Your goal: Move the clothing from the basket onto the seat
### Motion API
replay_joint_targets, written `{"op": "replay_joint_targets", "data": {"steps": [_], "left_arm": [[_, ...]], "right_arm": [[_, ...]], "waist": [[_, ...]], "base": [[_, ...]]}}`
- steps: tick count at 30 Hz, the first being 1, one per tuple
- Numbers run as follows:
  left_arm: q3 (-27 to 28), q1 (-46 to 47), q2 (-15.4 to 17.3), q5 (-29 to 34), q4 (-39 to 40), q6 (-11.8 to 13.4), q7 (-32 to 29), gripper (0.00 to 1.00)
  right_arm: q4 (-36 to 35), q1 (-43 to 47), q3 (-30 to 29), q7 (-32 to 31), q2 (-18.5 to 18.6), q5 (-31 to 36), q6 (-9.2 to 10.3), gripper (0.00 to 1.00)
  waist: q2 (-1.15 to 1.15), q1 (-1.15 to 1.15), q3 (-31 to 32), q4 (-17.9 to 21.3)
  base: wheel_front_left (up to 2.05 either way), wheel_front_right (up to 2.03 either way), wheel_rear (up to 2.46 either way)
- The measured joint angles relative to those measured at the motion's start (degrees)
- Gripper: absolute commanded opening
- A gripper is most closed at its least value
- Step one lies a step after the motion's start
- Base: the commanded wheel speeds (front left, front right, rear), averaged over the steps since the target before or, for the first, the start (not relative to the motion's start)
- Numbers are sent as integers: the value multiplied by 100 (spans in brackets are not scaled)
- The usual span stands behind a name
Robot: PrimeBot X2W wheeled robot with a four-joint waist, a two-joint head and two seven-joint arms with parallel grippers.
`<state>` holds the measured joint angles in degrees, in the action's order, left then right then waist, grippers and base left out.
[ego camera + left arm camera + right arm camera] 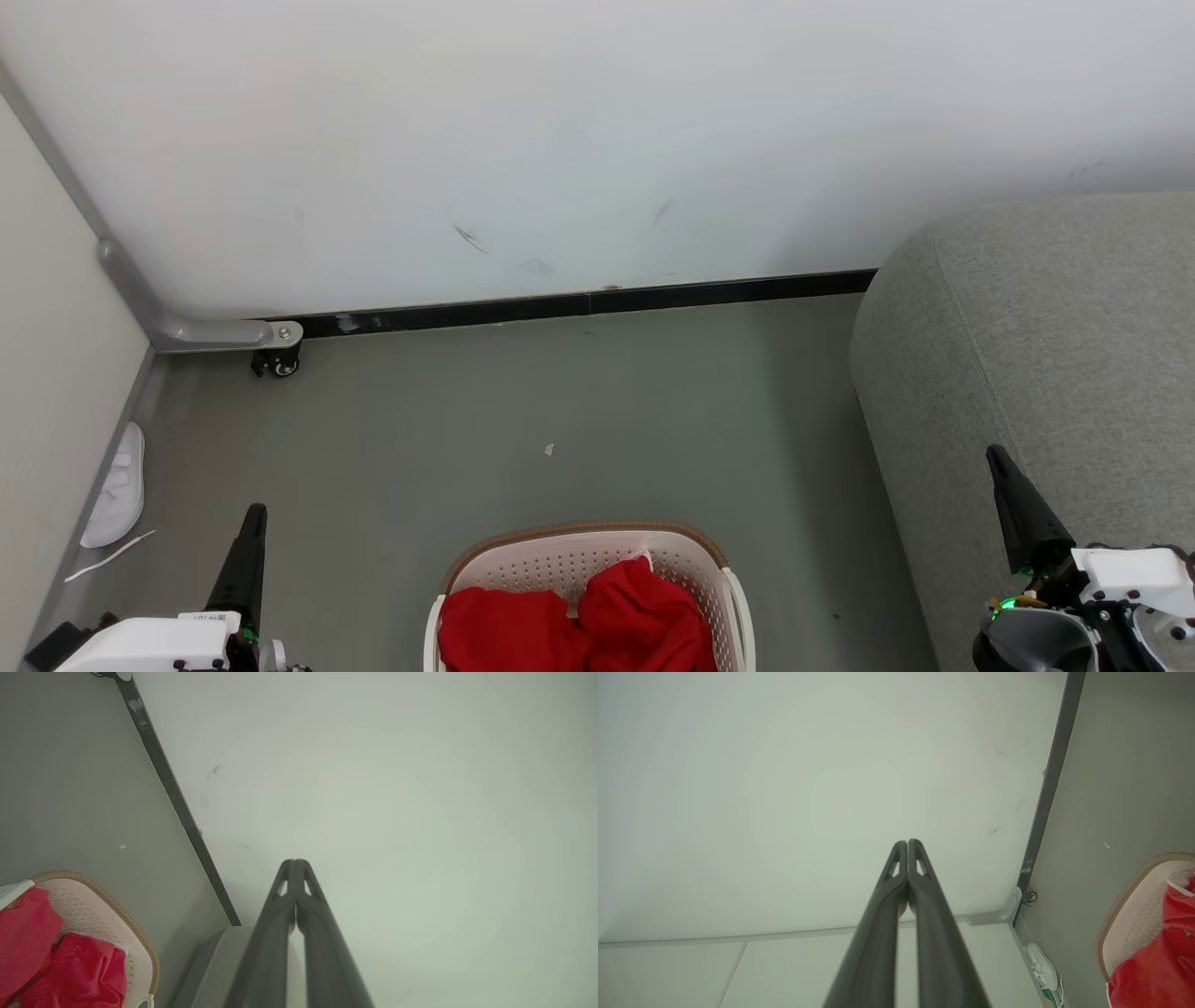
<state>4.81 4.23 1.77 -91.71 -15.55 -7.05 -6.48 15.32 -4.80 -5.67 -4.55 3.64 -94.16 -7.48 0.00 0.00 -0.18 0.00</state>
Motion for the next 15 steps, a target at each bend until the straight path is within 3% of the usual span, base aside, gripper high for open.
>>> {"op": "replay_joint_targets", "data": {"steps": [6,7,15], "left_arm": [[0,0,0,0,0,0,0,0],[0,0,0,0,0,0,0,100],[-33,-141,-146,0,-233,10,8,100]], "right_arm": [[0,0,-4,-1,-1,0,0,0],[0,0,-5,-1,-1,0,0,100],[220,219,41,3,-137,-2,-1,100]], "waist": [[0,0,0,0],[0,0,0,0],[0,0,-2,0]], "base": [[0,0,0],[0,0,0],[0,0,0]]}}
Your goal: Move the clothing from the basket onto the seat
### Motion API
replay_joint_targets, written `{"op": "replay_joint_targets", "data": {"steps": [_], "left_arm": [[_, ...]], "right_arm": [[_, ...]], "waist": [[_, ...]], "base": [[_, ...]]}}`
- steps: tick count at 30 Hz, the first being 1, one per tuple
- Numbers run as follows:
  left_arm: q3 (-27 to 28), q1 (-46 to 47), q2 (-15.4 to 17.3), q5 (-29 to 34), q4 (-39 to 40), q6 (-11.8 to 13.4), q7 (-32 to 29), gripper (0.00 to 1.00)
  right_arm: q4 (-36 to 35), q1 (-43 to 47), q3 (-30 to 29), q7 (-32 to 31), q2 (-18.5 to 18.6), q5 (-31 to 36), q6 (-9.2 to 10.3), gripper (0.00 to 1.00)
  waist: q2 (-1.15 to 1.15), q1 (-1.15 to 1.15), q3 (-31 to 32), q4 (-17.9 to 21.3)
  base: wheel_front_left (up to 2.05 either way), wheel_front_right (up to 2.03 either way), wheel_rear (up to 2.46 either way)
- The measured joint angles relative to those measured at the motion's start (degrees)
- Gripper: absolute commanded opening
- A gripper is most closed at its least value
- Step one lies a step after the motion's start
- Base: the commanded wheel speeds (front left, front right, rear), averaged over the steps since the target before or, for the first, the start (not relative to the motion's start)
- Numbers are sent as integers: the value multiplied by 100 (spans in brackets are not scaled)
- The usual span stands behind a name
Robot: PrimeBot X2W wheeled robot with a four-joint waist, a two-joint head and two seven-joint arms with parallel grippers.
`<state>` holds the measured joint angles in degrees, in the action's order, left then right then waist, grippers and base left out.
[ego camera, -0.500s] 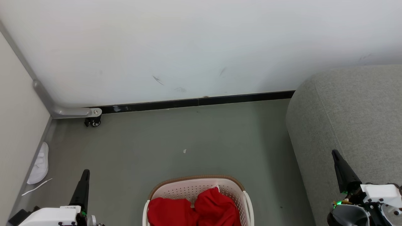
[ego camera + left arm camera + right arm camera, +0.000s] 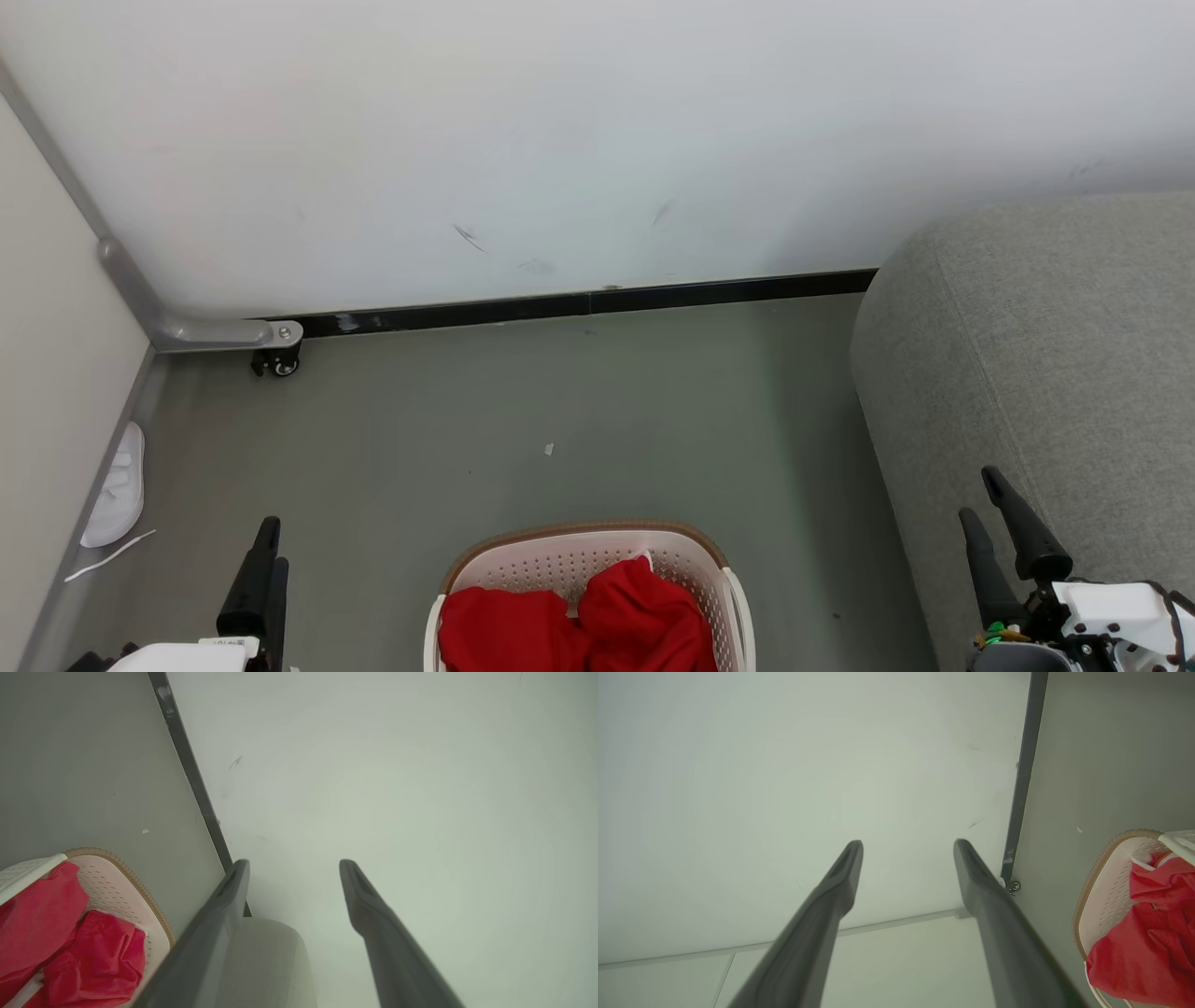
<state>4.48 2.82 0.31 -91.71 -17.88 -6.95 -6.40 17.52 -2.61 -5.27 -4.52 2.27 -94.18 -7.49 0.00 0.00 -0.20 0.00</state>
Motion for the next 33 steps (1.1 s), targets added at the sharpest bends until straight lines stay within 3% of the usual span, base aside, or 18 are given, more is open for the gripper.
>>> {"op": "replay_joint_targets", "data": {"steps": [16,33], "left_arm": [[-46,33,12,45,213,0,334,100],[-379,126,249,905,443,-1,720,100]], "right_arm": [[-153,-26,12,110,1,-44,1,100],[-492,-156,326,521,224,811,1,100]], "waist": [[0,7,12,-19],[0,91,66,-23]], "base": [[0,0,0],[0,0,0]]}}
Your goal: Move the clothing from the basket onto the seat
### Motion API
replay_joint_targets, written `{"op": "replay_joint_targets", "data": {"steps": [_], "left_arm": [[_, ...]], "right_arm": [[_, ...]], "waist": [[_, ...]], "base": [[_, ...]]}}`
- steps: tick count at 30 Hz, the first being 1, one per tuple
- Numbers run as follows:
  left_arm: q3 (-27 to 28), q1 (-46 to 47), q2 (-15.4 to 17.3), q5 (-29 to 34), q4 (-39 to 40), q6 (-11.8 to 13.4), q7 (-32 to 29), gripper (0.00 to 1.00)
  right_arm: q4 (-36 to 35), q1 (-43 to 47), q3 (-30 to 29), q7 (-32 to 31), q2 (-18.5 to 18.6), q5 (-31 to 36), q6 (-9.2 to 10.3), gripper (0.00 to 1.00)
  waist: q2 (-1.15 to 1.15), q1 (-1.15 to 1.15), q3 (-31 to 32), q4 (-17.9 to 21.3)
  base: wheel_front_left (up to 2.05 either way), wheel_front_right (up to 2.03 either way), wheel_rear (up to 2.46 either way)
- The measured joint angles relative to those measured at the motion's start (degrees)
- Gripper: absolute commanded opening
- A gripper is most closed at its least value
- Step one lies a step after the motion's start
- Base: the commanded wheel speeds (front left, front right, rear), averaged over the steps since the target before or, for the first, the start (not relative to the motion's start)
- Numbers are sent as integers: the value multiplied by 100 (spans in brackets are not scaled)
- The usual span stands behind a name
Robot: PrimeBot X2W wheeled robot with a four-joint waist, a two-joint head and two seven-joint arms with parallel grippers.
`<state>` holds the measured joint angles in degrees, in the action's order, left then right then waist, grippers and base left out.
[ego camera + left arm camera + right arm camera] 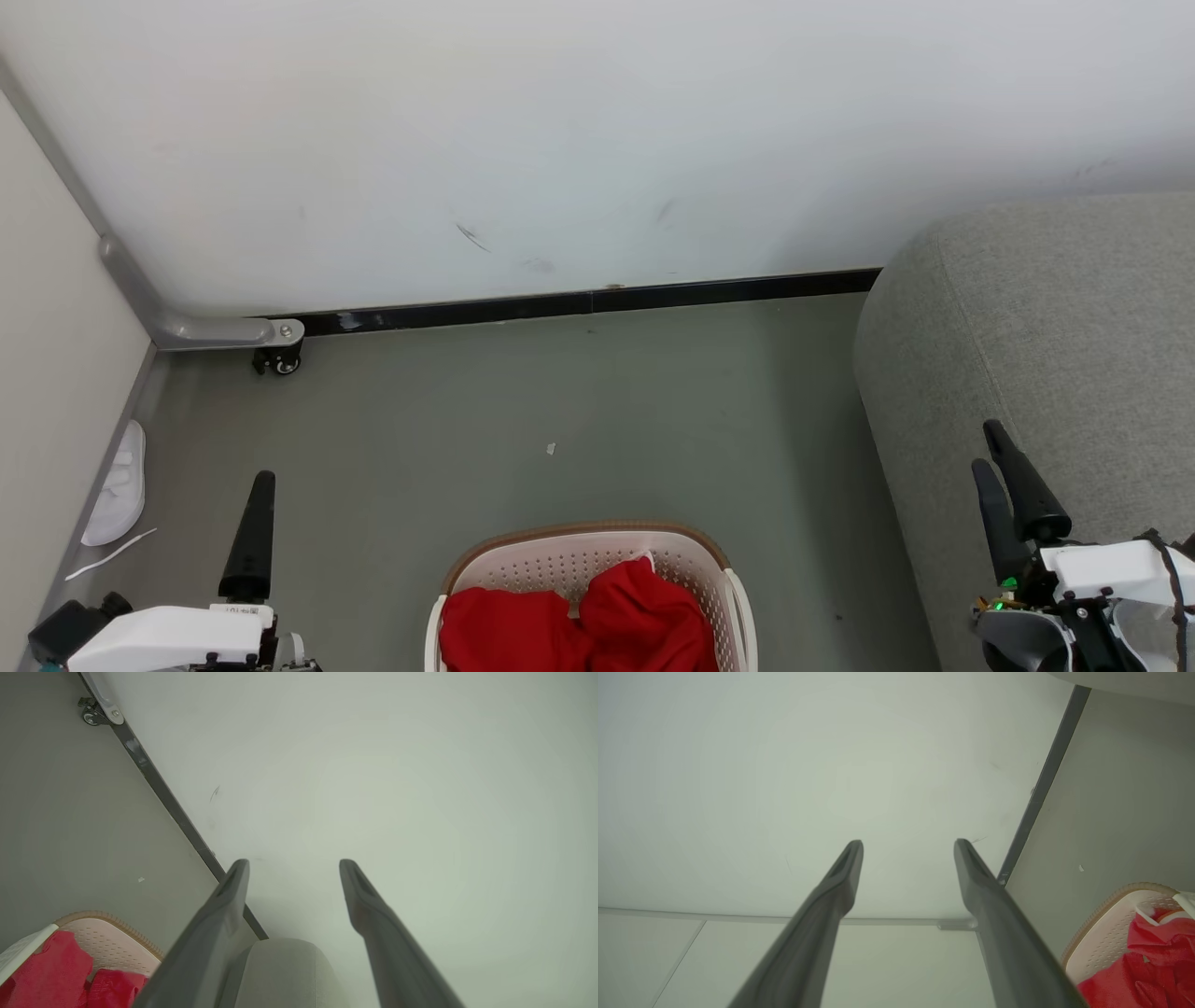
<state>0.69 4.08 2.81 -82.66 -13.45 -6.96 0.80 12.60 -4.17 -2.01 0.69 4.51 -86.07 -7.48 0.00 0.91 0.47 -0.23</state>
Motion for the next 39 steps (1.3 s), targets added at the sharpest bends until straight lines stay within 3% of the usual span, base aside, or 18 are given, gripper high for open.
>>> {"op": "replay_joint_targets", "data": {"steps": [11,20,27,39], "left_arm": [[-254,22,242,836,47,0,243,100],[-512,22,391,1846,43,33,436,100],[-534,22,469,2662,129,237,582,100],[-749,28,627,4200,227,582,821,100]], "right_arm": [[-190,-96,322,303,336,859,0,100],[-229,-103,535,498,560,1798,0,100],[-199,-107,657,657,735,2775,-1,100],[-350,-336,726,862,805,4588,-1,100]], "waist": [[0,7,29,-12],[0,-34,19,-31],[0,-67,-18,-50],[0,-84,-91,-77]], "base": [[0,0,0],[0,0,0],[0,0,0],[0,0,0]]}}
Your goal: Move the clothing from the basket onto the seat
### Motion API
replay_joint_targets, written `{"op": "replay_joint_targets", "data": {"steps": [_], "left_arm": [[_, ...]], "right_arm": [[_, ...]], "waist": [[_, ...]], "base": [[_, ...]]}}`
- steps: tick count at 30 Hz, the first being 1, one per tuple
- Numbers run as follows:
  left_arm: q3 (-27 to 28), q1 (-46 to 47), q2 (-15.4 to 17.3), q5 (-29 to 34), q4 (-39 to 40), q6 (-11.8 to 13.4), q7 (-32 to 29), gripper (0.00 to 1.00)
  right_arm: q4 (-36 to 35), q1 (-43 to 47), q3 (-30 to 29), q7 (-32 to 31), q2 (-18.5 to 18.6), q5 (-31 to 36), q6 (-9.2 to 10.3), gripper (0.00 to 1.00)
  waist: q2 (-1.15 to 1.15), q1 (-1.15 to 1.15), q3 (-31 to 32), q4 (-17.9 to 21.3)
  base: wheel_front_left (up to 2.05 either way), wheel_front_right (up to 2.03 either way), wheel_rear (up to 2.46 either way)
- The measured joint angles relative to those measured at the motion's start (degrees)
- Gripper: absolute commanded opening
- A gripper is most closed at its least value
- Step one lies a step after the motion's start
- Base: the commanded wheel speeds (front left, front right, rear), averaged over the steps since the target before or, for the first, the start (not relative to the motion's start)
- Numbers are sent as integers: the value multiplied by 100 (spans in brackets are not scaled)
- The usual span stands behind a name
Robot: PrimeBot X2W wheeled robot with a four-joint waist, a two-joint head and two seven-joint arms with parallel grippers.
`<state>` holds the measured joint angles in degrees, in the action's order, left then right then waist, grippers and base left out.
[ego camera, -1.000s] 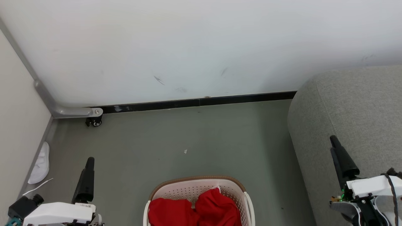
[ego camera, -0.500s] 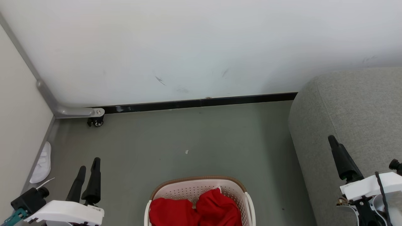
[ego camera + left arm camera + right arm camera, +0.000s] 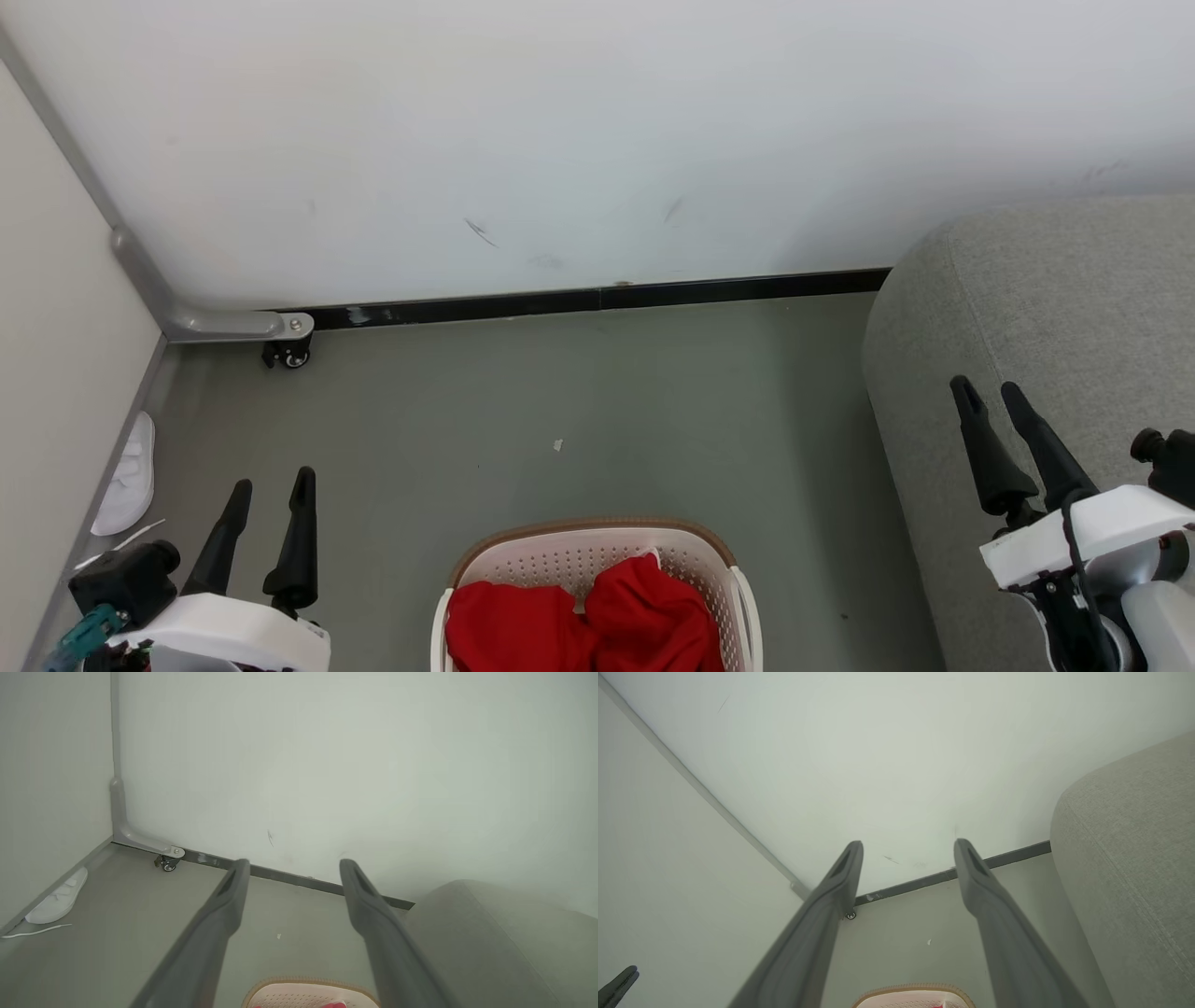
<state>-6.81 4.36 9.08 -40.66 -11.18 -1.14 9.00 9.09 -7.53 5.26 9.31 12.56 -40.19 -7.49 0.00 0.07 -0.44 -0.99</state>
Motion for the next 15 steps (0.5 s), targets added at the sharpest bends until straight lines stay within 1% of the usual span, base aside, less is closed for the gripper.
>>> {"op": "replay_joint_targets", "data": {"steps": [7,15], "left_arm": [[-89,16,-4,605,36,100,134,100],[-151,113,-65,1233,112,201,320,100]], "right_arm": [[-70,2,-8,153,-130,726,0,100],[-9,3,-53,282,-165,1617,0,100]], "waist": [[0,-2,-34,-19],[0,-3,-62,-37]], "base": [[0,0,0],[0,0,0]]}}
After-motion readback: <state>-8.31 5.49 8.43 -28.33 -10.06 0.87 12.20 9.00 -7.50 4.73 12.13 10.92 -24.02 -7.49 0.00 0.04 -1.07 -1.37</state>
